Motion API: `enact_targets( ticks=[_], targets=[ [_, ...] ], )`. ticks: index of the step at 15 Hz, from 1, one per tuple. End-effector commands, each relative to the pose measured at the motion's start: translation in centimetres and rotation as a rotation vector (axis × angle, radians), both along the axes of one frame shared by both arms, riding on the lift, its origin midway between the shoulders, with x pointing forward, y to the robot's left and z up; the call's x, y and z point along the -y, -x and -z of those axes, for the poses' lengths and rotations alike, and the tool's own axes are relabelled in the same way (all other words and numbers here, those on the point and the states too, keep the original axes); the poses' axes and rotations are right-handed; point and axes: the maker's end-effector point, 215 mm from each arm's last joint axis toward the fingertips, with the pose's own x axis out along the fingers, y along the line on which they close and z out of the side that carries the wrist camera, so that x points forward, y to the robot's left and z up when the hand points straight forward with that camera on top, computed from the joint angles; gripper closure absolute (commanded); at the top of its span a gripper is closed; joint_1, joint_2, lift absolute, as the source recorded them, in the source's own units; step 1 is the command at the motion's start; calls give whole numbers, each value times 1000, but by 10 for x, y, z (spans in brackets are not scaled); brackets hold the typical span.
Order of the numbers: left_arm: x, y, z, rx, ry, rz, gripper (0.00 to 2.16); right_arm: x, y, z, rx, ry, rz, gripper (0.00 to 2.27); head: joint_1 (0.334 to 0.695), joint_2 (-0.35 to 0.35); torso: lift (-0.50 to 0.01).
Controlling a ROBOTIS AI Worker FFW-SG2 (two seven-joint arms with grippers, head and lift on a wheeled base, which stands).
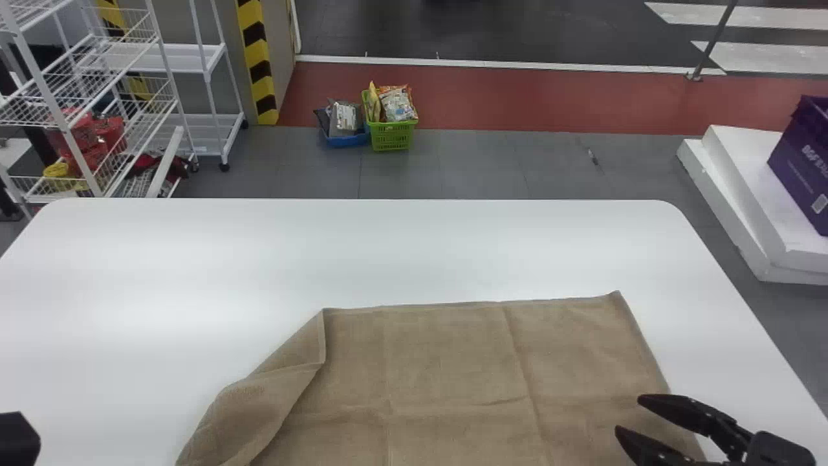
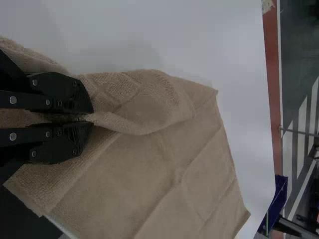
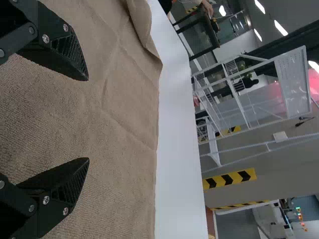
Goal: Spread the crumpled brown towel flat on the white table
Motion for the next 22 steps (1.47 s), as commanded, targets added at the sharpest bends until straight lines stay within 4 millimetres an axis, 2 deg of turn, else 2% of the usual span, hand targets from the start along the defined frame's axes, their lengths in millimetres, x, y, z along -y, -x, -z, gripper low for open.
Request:
enact_targets(
  ticks=[1,5,7,9,11,13,16,19,22],
  targets=[
    [3,1,3,-10,-8,-1,9,5,2,0,3,-4,-14,289,695,-94,-123],
    [-3,-20,-13,56,-26,-66,29,17,4,4,11,4,-1,238,695,-120,-123],
    [-5,-40,-24,106,-30,-105,56,19,5,6,9,4,2,238,695,-121,-123],
    [-8,-49,-25,69,1,-147,87,21,7,5,9,3,6,238,695,-119,-123],
    [-1,-39,-24,33,28,-104,147,26,8,6,8,6,17,238,695,-121,-123],
    [12,-18,-22,-24,58,-15,154,28,9,6,5,6,22,238,695,-151,-123],
    [17,-2,-26,-55,75,34,302,19,5,7,5,8,2,238,695,-186,-123],
    [22,16,-33,-92,100,94,333,17,2,7,6,4,0,238,695,-181,-123],
    [27,20,-23,-131,113,117,333,20,1,8,7,5,5,238,695,-192,-123]
  ],
)
